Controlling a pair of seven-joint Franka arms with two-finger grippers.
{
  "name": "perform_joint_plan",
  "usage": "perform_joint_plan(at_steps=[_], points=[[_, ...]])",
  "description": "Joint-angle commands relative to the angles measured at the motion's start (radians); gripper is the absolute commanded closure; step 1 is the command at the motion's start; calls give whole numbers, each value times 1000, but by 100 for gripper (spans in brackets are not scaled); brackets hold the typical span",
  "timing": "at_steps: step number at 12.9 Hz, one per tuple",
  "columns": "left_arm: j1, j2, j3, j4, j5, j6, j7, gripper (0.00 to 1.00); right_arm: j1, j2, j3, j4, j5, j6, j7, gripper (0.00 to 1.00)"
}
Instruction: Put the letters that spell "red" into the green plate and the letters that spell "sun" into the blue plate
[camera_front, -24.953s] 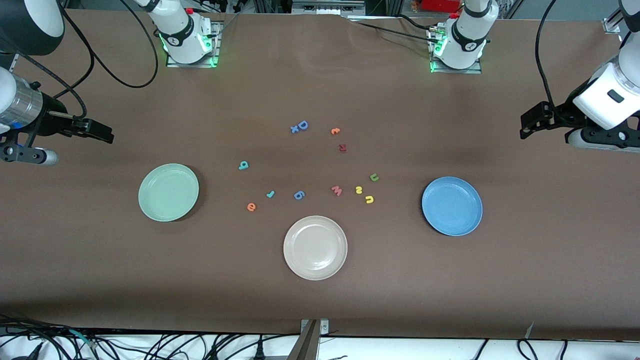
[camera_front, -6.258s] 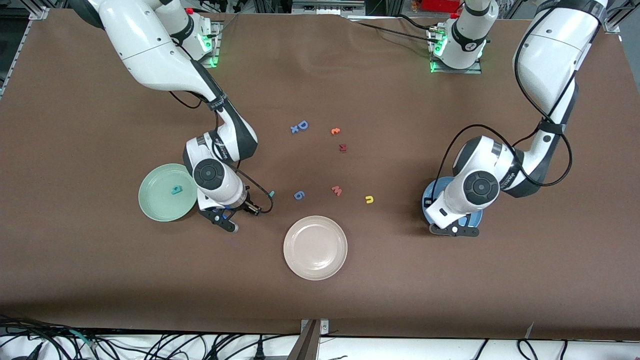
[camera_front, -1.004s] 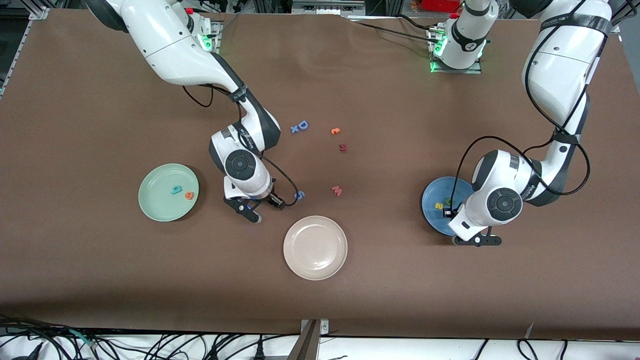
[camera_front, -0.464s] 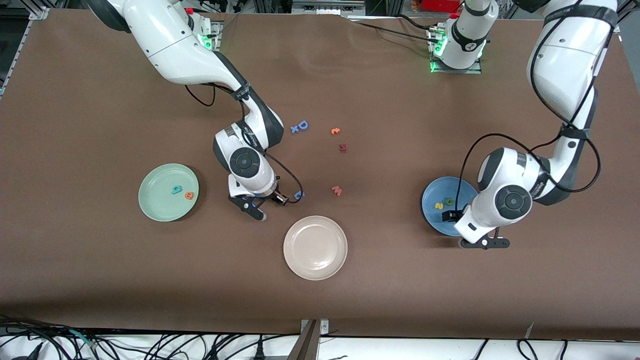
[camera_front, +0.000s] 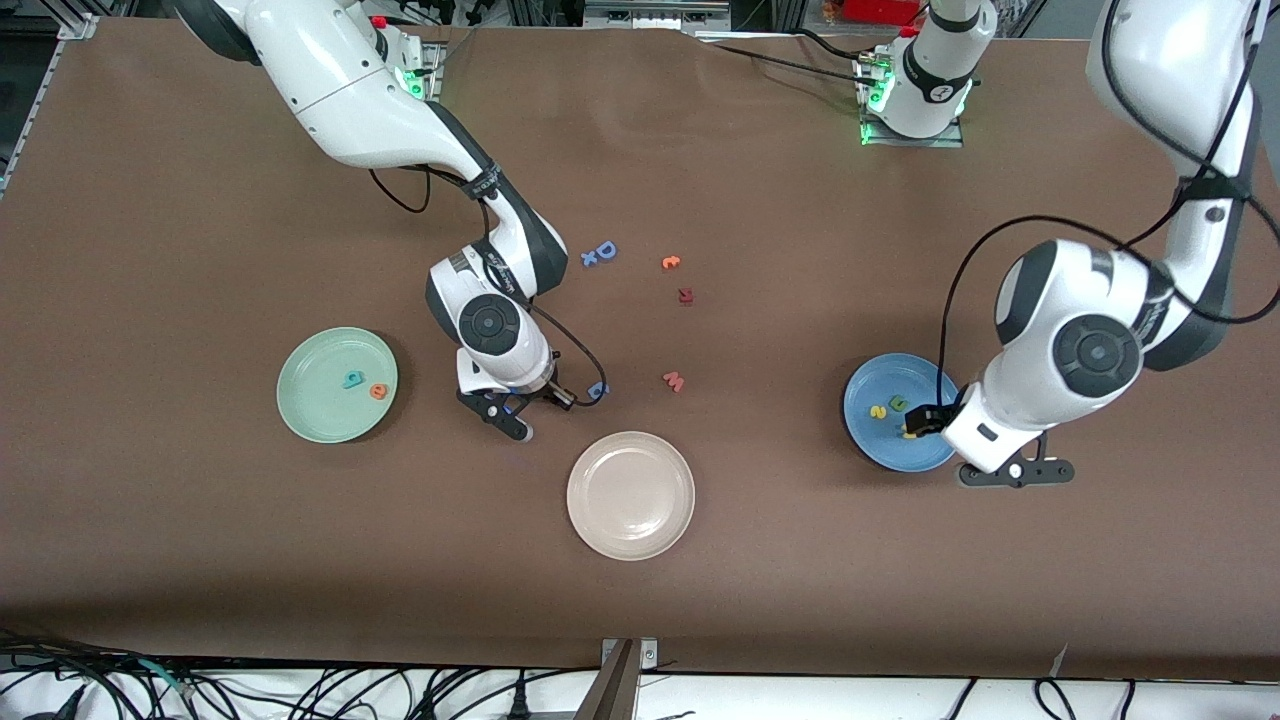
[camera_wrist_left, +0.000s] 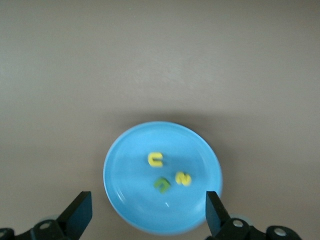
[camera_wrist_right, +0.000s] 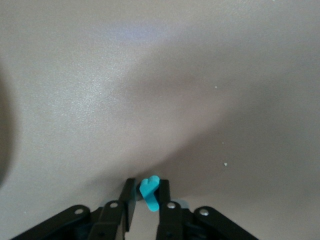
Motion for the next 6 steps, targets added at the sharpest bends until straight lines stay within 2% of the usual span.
perform_joint_plan(at_steps=[1,3,6], points=[[12,-73,-4,39,-50,-133,45,0,-12,-8,5,-32,3,7,-20,83],[13,-84,-4,83,-53,-198,153,0,-15,-11,4,-32,3,5,-26,88],[42,-125,-1,88,-53,-229,255,0,-26,-32,4,-32,3,-21,-34,90]])
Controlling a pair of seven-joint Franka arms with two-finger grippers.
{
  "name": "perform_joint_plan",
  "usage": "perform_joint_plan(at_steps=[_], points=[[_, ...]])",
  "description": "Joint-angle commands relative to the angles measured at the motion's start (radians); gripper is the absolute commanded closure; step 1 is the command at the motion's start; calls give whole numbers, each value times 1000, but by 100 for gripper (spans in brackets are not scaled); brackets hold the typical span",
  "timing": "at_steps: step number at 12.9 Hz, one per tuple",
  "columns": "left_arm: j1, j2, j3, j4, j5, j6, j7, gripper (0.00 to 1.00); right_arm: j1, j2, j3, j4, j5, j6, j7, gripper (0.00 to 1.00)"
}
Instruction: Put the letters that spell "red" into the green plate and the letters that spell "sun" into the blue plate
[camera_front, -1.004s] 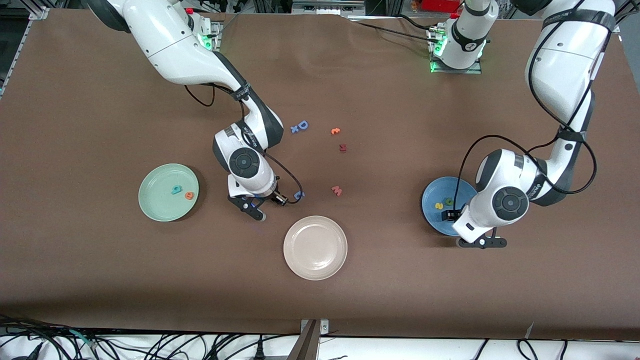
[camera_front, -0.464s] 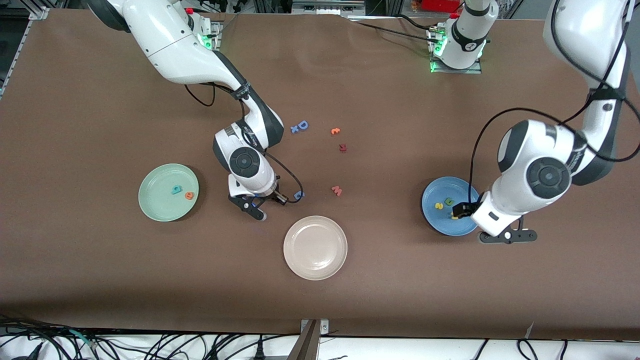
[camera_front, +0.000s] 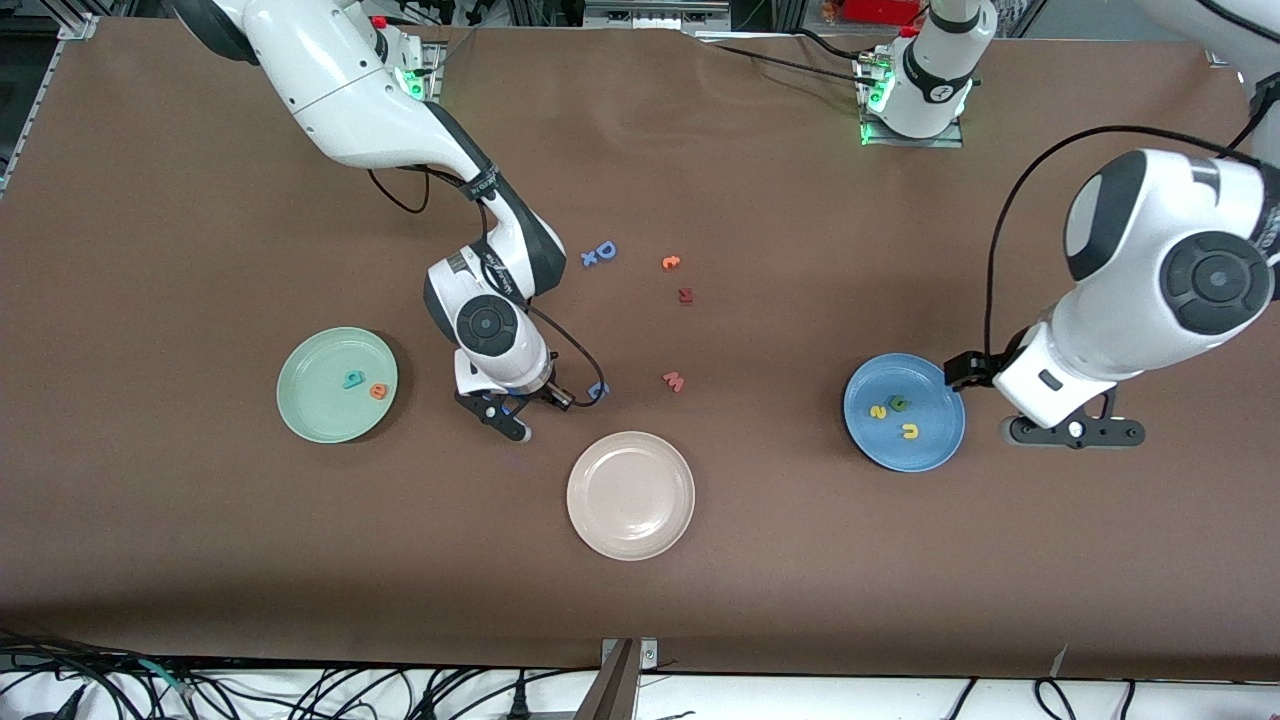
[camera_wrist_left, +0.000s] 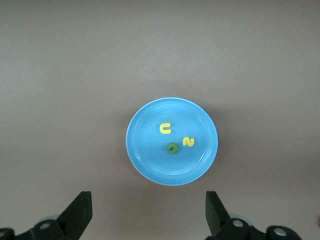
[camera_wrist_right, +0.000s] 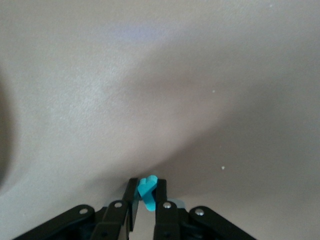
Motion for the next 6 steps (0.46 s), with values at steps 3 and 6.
perform_joint_plan(at_steps=[3,6], points=[[8,-95,4,-38,-29,-24,240,0,-40,-65,6,-31,9,-75,-54,90],[7,-195,27,-132,-148,-22,464,0,-85,-126,7,-31,12,-187,-132,90]])
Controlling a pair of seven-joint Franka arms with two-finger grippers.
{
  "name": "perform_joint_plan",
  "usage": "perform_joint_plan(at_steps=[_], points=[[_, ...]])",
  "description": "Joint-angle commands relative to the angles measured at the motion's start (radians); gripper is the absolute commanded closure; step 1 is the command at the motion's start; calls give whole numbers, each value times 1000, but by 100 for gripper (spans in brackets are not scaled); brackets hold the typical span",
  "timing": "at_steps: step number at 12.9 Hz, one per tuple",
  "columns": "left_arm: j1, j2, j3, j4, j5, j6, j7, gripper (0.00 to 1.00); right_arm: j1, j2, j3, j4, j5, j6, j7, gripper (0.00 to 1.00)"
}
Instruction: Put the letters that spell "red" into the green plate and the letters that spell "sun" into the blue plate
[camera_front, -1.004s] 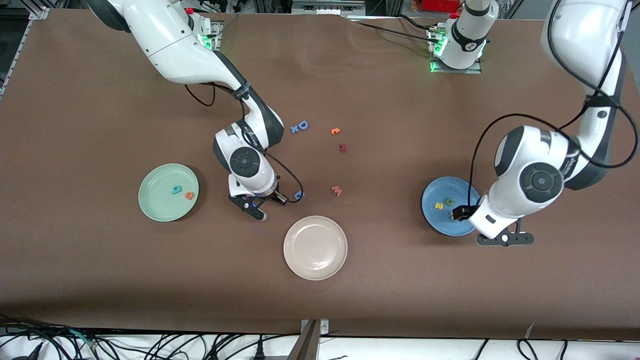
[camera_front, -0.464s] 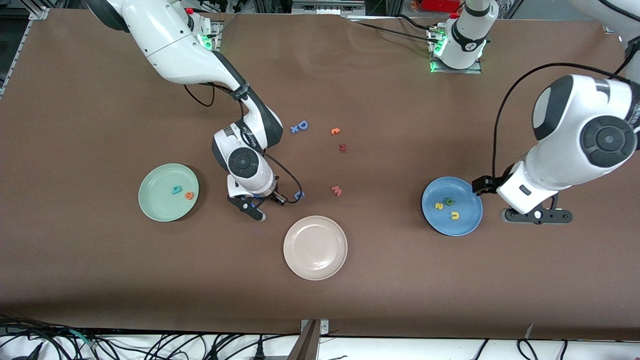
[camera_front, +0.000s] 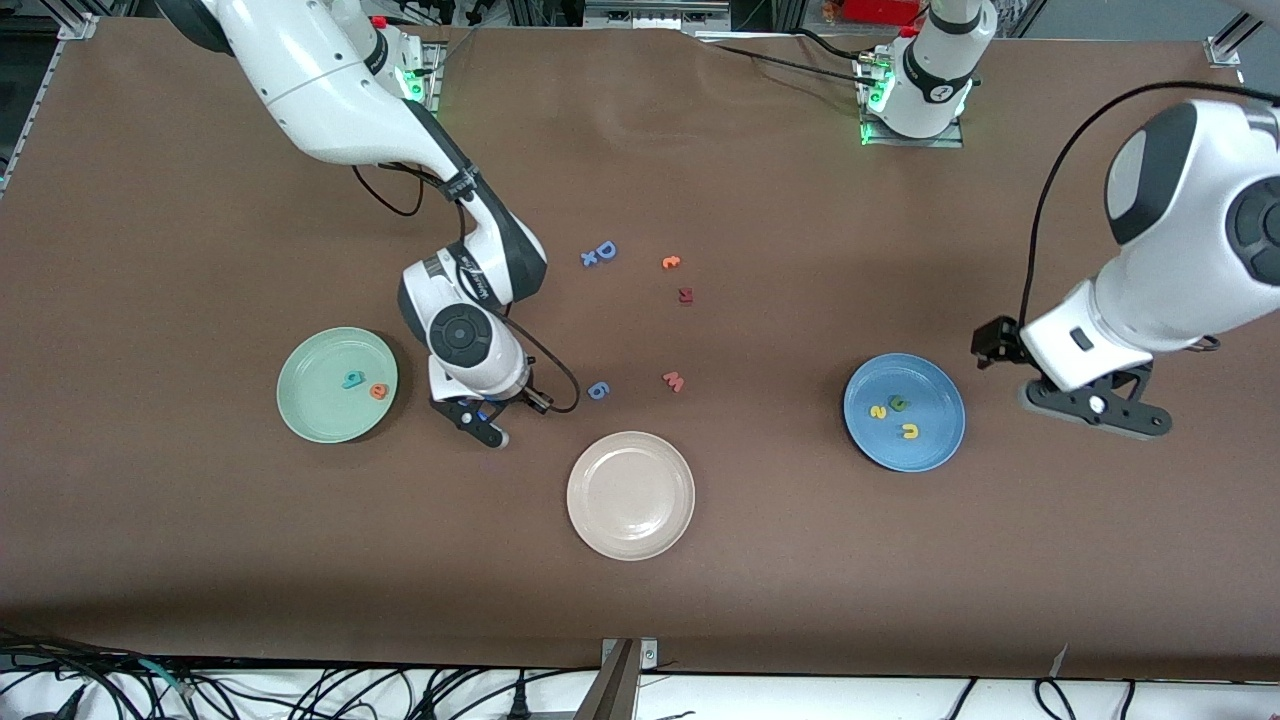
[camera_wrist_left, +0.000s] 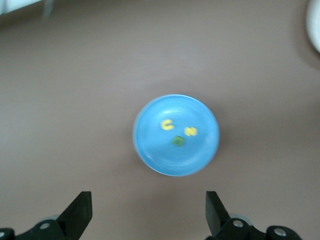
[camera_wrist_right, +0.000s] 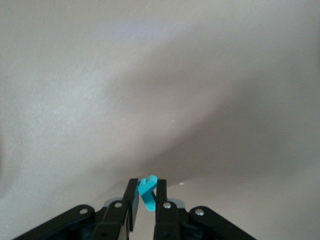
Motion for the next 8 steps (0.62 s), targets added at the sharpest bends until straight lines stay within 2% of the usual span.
perform_joint_plan(at_steps=[1,5,7,8], points=[[-2,-140,66,-128,-97,2,166,0,-56,-99,9,-37,15,-119,-124,90],[9,-227,96,-253,-106,13,237,0,-182,-242,9,-161,15,-178,-379,89],[7,-295,118,-326,-117,12,186,0,-259,-306,7,-249,15,-181,-530,89],[0,-300,137,-334,-117,10,133,0,-302,-331,7,-285,5,-178,-595,89]])
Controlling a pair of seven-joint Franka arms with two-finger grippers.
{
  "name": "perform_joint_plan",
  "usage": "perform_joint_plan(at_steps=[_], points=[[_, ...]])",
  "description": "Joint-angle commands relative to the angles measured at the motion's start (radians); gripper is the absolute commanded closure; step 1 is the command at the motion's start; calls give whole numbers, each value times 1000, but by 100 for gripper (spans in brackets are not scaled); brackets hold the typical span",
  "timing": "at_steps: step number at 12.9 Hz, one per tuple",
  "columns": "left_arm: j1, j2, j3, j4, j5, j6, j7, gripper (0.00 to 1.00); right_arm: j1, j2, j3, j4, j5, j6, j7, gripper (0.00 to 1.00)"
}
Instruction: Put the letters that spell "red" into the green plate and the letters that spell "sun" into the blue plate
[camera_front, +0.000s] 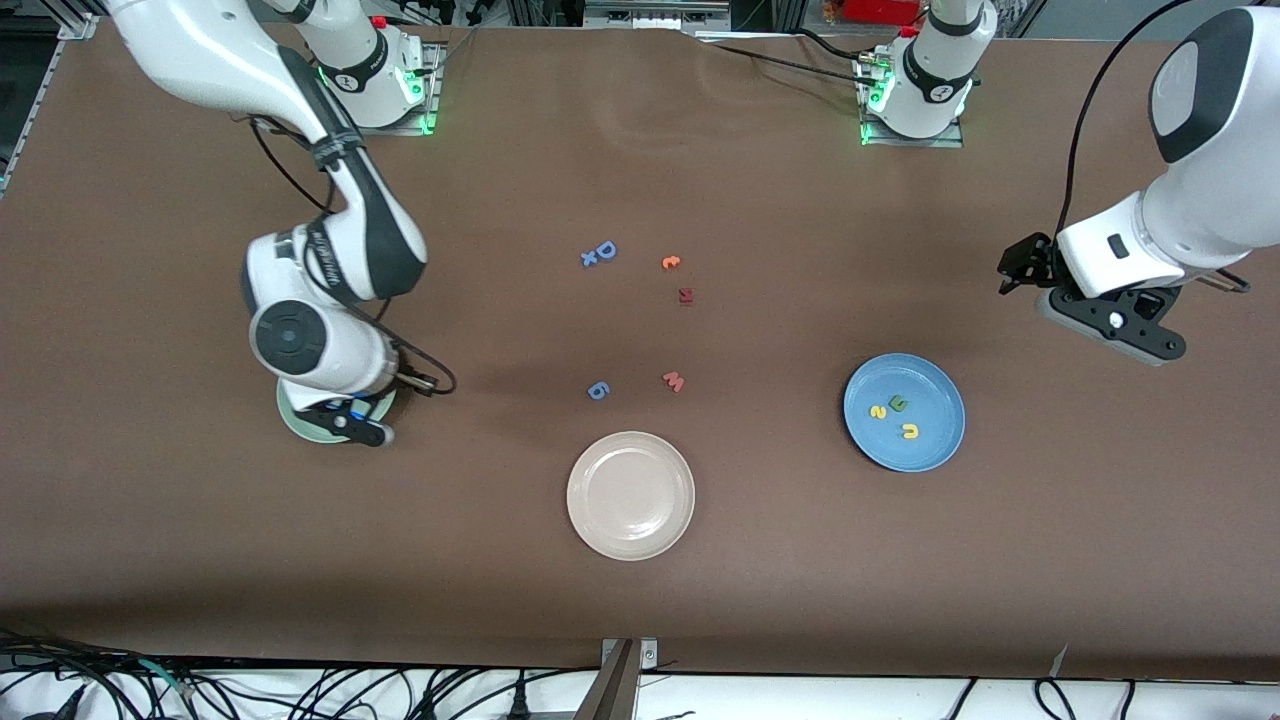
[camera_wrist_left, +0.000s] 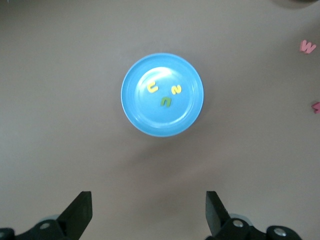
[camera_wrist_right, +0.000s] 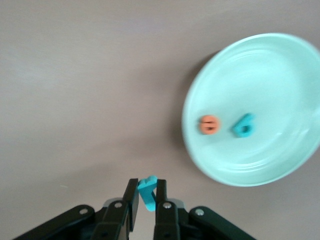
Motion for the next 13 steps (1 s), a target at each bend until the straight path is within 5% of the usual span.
perform_joint_plan(at_steps=[1,3,5,6,7,8,13], points=[[-10,-75,40,-82,-34,16,-105,0,-109,-108,11,-149,1,16,-174,89],[-24,-75,40,-81,-24,16,-252,0,-155,-114,8,-169,0,32,-240,88],[-44,-71,45,-70,-20,18,-313,0,-160,-113,8,-172,1,52,-242,69],[-65,-69,71,-64,-20,18,-315,0,-162,-110,8,-172,3,59,-241,50],[-111,-69,124,-55,-22,18,-309,0,-163,-111,7,-170,3,65,-241,15],[-136,-69,159,-30,-26,18,-304,0,-165,-113,7,-164,3,65,-242,0],[-124,-69,158,-18,-19,18,-312,0,-137,-124,8,-161,3,70,-141,0]])
